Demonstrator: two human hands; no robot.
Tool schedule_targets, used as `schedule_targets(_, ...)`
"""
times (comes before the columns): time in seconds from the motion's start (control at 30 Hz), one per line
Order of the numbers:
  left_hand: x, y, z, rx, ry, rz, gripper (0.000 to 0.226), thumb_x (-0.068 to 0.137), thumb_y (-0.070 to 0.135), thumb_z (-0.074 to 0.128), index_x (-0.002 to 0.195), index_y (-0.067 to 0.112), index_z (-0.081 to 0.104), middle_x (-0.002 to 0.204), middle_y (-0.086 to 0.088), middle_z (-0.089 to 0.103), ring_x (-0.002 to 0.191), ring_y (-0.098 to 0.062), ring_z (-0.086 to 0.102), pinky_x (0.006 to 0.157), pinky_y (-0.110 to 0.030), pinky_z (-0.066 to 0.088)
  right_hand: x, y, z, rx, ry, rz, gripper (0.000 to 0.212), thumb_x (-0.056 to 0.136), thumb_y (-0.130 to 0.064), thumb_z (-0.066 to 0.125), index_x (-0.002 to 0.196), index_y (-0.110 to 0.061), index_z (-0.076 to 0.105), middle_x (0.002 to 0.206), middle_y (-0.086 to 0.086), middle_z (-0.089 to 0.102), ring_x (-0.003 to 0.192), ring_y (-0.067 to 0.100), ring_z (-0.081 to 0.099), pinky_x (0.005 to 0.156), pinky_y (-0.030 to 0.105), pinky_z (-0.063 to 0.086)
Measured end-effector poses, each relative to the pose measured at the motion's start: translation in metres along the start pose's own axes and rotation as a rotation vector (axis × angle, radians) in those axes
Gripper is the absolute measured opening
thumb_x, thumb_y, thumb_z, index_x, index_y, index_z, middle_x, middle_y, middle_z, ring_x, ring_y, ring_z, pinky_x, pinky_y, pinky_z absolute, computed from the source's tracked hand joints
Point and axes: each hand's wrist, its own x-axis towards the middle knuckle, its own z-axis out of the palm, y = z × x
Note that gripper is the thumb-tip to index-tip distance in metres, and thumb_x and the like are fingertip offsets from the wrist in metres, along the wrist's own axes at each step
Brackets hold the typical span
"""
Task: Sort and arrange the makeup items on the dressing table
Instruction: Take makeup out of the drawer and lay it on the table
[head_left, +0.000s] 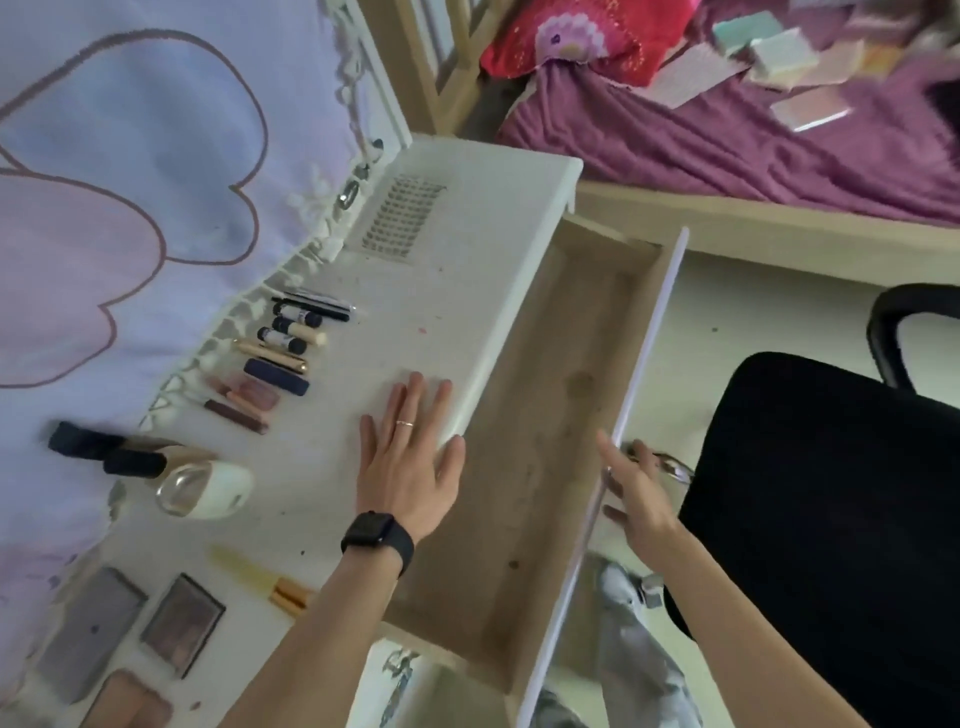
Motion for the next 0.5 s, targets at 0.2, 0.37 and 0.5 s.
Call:
schedule_targets(0.2, 0.001, 0.005, 0.000, -0.009, 0.036, -0.020, 0.063, 0.100, 0.044, 0.041, 0.157, 0.039, 0.015, 0.167, 0.008, 0.001, 0.153, -0.014, 0.000, 0.122, -0.049, 0.004, 0.028, -0.008, 0.009, 0.079, 0.039, -0.028, 0.032, 0.071, -0.014, 0.083, 0.091, -0.014, 0.059, 0.056, -0.007, 0.062, 0.049, 0.009, 0.058, 0.051, 0.022, 0.041)
schedule_targets(0.37, 0.002, 0.004, 0.000, 0.006, 0.031, -0.022, 0.065, 0.100, 0.045, 0.042, 0.157, 0.042, 0.012, 0.166, 0.011, -0.001, 0.153, -0.012, -0.001, 0.123, -0.049, 0.005, 0.017, -0.018, 0.013, 0.049, 0.057, -0.077, 0.049, 0.062, -0.031, 0.090, 0.072, -0.015, 0.045, 0.056, -0.005, 0.035, 0.051, 0.015, 0.039, 0.050, 0.024, 0.035)
schedule_targets(0.5, 0.003, 0.002, -0.002, 0.026, -0.003, -0.011, 0.065, 0.097, 0.054, 0.028, 0.156, 0.046, 0.001, 0.165, 0.013, -0.010, 0.151, -0.009, -0.010, 0.122, -0.046, -0.001, 0.003, -0.024, 0.028, 0.025, 0.134, -0.133, 0.074, 0.049, -0.068, 0.085, 0.081, -0.016, 0.044, 0.077, -0.001, 0.043, 0.070, 0.019, 0.046, 0.070, 0.031, 0.044)
